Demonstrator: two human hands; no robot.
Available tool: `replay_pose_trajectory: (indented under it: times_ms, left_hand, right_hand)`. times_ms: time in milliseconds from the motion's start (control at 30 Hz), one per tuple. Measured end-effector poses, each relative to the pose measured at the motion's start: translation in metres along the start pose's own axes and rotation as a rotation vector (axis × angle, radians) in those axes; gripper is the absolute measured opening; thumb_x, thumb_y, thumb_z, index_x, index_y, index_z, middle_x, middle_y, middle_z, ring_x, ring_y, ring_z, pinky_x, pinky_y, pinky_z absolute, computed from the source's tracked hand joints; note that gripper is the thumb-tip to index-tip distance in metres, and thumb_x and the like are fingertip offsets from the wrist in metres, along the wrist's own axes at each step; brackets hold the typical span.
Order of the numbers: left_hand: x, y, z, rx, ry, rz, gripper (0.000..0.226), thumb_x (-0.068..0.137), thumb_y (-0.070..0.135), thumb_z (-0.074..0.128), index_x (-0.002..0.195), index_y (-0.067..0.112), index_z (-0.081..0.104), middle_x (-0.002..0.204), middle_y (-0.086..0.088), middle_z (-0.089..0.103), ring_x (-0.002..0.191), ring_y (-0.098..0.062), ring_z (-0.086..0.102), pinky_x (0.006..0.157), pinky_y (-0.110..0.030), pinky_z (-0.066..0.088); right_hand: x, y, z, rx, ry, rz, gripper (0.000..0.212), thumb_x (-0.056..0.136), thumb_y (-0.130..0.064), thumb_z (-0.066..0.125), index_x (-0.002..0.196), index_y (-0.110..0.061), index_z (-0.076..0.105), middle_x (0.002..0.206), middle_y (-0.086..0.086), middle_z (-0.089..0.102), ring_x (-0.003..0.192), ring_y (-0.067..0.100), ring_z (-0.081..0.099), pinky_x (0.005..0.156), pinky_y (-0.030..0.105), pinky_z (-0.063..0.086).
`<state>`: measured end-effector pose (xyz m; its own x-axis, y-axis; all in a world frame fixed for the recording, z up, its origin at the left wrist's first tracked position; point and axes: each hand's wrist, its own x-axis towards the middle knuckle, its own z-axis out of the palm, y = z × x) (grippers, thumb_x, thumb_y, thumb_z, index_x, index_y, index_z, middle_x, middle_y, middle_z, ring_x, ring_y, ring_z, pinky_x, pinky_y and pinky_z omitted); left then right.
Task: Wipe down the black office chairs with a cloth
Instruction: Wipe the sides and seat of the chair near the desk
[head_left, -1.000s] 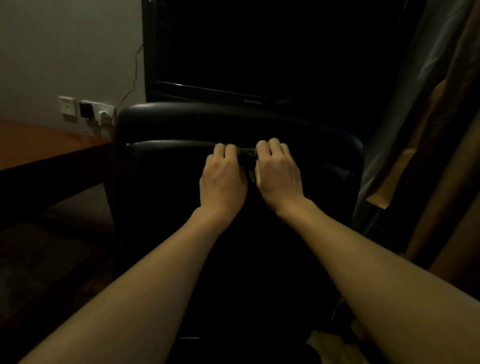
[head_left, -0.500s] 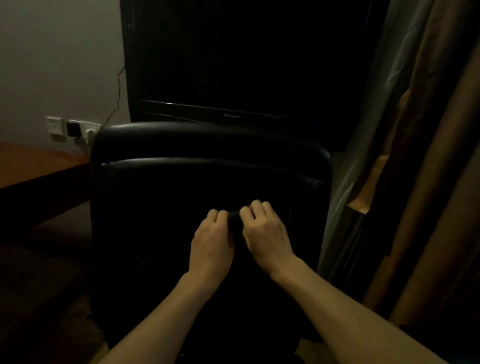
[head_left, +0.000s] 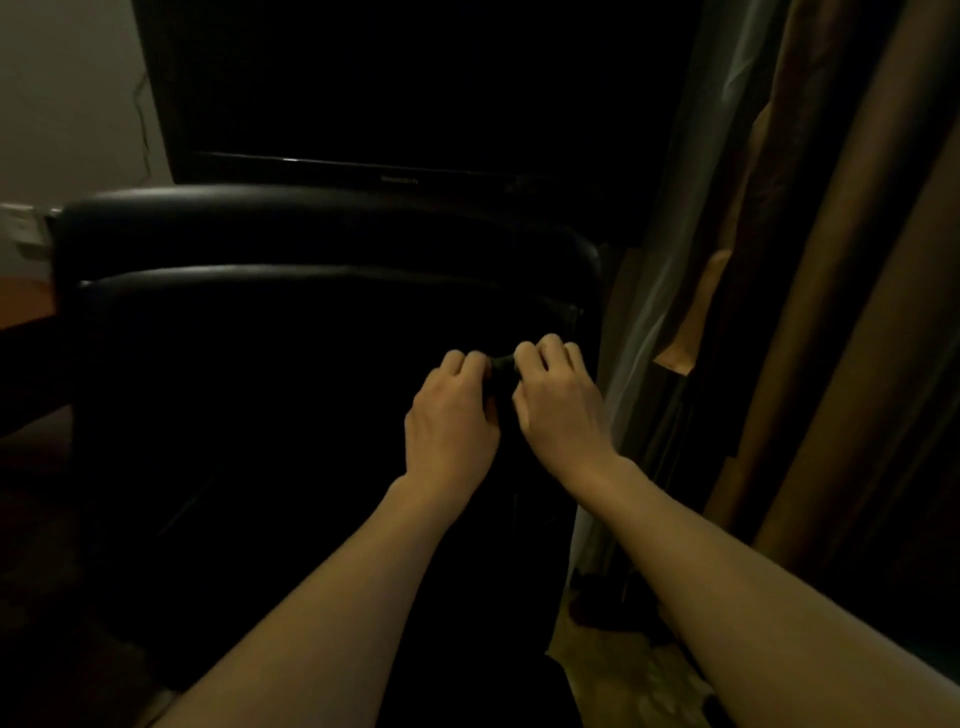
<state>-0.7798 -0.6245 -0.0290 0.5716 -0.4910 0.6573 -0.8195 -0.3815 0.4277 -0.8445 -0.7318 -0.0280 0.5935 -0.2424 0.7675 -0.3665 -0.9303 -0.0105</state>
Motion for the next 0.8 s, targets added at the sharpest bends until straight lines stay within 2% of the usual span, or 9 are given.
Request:
replay_pose_trajectory:
  times_ms: [167,433,633,800]
  left_hand:
    - [-0.023,0.001,0.015,0.036,-0.018,-0.064,0.025,0.093,0.014,0.054,0.118,0.018,0.053,0.111,0.001,0.053,0.097,-0.019,0.056,0.076,-0.029,0.049]
    - [-0.038,0.000,0.021,0.085,-0.048,-0.086,0.032,0.093,0.012,0.056,0.124,0.019,0.052,0.117,0.000,0.053,0.102,-0.020,0.055,0.077,-0.028,0.047]
    - [-0.053,-0.002,0.029,0.109,-0.061,-0.080,0.034,0.093,0.012,0.056,0.126,0.018,0.052,0.118,-0.001,0.053,0.103,-0.020,0.055,0.077,-0.027,0.045]
    - [-0.071,-0.006,0.032,0.104,-0.106,-0.059,0.036,0.092,0.011,0.058,0.127,0.017,0.052,0.118,-0.001,0.053,0.104,-0.020,0.054,0.075,-0.025,0.044]
  right_hand:
    - [-0.023,-0.004,0.008,-0.102,0.037,-0.007,0.013,0.083,-0.009,0.059,0.095,-0.011,0.057,0.089,0.009,0.058,0.078,0.028,0.056,0.064,0.037,0.046]
    - [-0.046,-0.006,0.015,-0.012,0.052,0.024,0.010,0.088,-0.013,0.050,0.095,-0.011,0.058,0.088,0.007,0.058,0.079,0.025,0.057,0.065,0.032,0.046]
    - [-0.065,-0.008,0.022,0.044,0.081,0.075,0.008,0.091,-0.013,0.052,0.095,-0.011,0.059,0.089,0.006,0.059,0.080,0.023,0.057,0.064,0.030,0.046]
    - [-0.085,-0.012,0.022,0.006,0.033,0.077,0.007,0.090,-0.014,0.053,0.093,-0.012,0.059,0.087,0.005,0.059,0.079,0.022,0.057,0.064,0.028,0.045]
